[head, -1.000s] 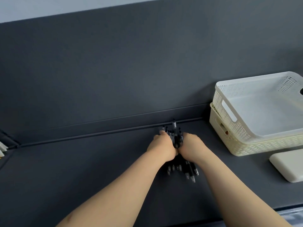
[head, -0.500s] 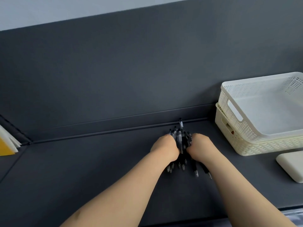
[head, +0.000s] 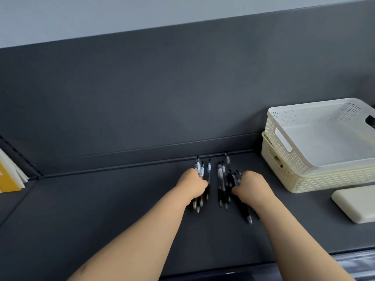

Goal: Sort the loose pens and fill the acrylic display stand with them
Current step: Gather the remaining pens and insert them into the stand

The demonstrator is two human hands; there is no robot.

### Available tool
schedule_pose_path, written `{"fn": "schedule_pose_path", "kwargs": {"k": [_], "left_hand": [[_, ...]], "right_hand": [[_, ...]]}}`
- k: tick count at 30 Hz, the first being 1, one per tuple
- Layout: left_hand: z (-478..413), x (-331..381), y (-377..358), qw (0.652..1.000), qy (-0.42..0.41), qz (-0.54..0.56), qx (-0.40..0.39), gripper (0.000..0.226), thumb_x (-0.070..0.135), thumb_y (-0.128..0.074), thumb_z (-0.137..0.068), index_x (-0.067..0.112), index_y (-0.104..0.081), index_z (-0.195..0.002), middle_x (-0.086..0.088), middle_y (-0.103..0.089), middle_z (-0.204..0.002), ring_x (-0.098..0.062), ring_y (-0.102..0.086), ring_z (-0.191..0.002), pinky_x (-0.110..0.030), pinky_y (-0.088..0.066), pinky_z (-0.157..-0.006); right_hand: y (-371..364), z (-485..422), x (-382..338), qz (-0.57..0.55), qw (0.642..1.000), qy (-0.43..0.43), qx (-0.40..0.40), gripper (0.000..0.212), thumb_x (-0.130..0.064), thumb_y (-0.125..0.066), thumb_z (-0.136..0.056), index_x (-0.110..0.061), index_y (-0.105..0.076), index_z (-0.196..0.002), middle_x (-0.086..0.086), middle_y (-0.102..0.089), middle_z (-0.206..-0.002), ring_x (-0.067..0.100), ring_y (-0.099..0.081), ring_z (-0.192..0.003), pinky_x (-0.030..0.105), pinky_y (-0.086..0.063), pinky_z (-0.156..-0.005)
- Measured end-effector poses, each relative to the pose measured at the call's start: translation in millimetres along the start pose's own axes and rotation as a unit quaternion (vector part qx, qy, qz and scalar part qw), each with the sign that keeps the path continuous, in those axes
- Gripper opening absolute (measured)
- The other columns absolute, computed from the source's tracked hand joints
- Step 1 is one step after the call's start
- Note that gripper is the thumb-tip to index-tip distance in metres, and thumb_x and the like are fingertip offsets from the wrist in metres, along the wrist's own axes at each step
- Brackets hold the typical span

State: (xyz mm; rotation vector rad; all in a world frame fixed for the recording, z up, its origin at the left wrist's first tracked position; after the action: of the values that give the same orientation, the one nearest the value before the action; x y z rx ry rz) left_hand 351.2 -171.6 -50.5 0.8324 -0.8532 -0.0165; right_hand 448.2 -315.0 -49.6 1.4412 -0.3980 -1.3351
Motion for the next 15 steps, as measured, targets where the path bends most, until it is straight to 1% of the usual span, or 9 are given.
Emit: {"fn": "schedule_pose_path", "kwargs": {"k": [2, 3, 5, 7, 9, 11, 12, 13, 15], "left_hand": [[4, -9, 6, 0.995, 0.011, 0.097, 0.010, 0.005, 0.014, -0.050, -0.087, 0.012, -0.047, -0.084, -0.005, -0.050, -0.078, -0.019, -0.045, -0.068, -0.027, -0.036, -0.060], [8, -13, 9, 0.989, 0.013, 0.144, 0.012, 0.008, 0.014, -0.049, -0.089, 0.012, -0.049, -0.081, -0.003, -0.051, -0.073, -0.018, -0.045, -0.067, -0.027, -0.036, -0.061], [17, -20, 15, 0.974, 0.020, 0.225, 0.010, 0.023, 0.016, -0.048, -0.092, 0.015, -0.051, -0.070, -0.001, -0.051, -0.065, -0.019, -0.047, -0.069, -0.027, -0.037, -0.069], [29, -26, 23, 0.955, 0.025, 0.296, 0.006, 0.027, 0.018, -0.051, -0.093, 0.015, -0.053, -0.066, -0.001, -0.053, -0.061, -0.019, -0.048, -0.068, -0.031, -0.037, -0.077], [45, -34, 31, 0.925, 0.030, 0.379, -0.006, 0.015, 0.017, -0.055, -0.093, 0.012, -0.058, -0.078, -0.001, -0.054, -0.061, -0.018, -0.050, -0.063, -0.032, -0.039, -0.073], [63, -42, 40, 0.880, 0.040, 0.473, -0.026, 0.006, 0.013, -0.056, -0.093, 0.007, -0.058, -0.091, -0.003, -0.052, -0.061, -0.018, -0.053, -0.056, -0.034, -0.046, -0.062], [73, -47, 47, 0.858, 0.044, 0.510, -0.033, 0.006, 0.011, -0.056, -0.093, 0.006, -0.057, -0.095, -0.005, -0.052, -0.062, -0.020, -0.056, -0.057, -0.036, -0.050, -0.061], [82, -53, 55, 0.841, 0.044, 0.538, -0.037, 0.007, 0.011, -0.056, -0.093, 0.005, -0.058, -0.096, -0.007, -0.054, -0.066, -0.022, -0.059, -0.060, -0.039, -0.053, -0.063], [97, -70, 76, 0.823, 0.036, 0.565, -0.033, 0.009, 0.013, -0.055, -0.094, 0.006, -0.059, -0.099, -0.009, -0.061, -0.077, -0.025, -0.065, -0.071, -0.042, -0.056, -0.067]], "right_hand": [[10, 3, 2, -0.016, 1.000, -0.011, 0.018, 0.028, -0.016, -0.064, -0.079, -0.009, -0.041, -0.065, 0.005, -0.050, -0.065, 0.019, -0.045, -0.055, 0.023, -0.031, -0.043], [16, 4, 3, -0.035, 0.999, -0.012, 0.036, 0.027, -0.017, -0.065, -0.079, -0.008, -0.043, -0.066, 0.007, -0.051, -0.064, 0.018, -0.045, -0.055, 0.024, -0.031, -0.043], [28, 11, -4, -0.081, 0.994, 0.004, 0.072, 0.024, -0.018, -0.064, -0.077, -0.006, -0.045, -0.068, 0.009, -0.052, -0.064, 0.020, -0.045, -0.054, 0.027, -0.031, -0.045], [33, 24, -24, -0.125, 0.987, 0.047, 0.088, 0.025, -0.017, -0.062, -0.078, -0.009, -0.041, -0.065, 0.005, -0.048, -0.060, 0.017, -0.041, -0.053, 0.028, -0.028, -0.044], [29, 42, -54, -0.167, 0.979, 0.097, 0.071, 0.029, -0.016, -0.060, -0.078, -0.013, -0.037, -0.061, 0.000, -0.042, -0.055, 0.014, -0.036, -0.049, 0.027, -0.025, -0.044], [16, 59, -85, -0.199, 0.969, 0.142, 0.040, 0.025, -0.016, -0.059, -0.078, -0.013, -0.039, -0.063, -0.002, -0.041, -0.052, 0.013, -0.034, -0.048, 0.024, -0.025, -0.043], [8, 68, -100, -0.205, 0.965, 0.163, 0.026, 0.022, -0.016, -0.058, -0.078, -0.010, -0.042, -0.065, -0.001, -0.041, -0.053, 0.013, -0.032, -0.048, 0.023, -0.025, -0.042], [-1, 75, -114, -0.208, 0.961, 0.183, 0.013, 0.019, -0.017, -0.058, -0.078, -0.007, -0.045, -0.068, 0.000, -0.042, -0.054, 0.013, -0.032, -0.047, 0.021, -0.024, -0.041], [-21, 92, -143, -0.214, 0.953, 0.212, -0.015, 0.017, -0.018, -0.059, -0.078, -0.002, -0.052, -0.076, 0.002, -0.048, -0.055, 0.011, -0.033, -0.045, 0.020, -0.027, -0.041]]}}
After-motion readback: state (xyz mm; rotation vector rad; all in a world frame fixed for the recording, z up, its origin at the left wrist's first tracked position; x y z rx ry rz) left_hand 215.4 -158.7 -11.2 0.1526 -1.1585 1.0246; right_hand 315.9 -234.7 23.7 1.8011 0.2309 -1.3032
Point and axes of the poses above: each hand's wrist, its own z-axis away from the middle knuckle, its own y-axis out of the back of the hand, x = y × z, the point moved 5 cm from there along -z, towards the middle knuckle
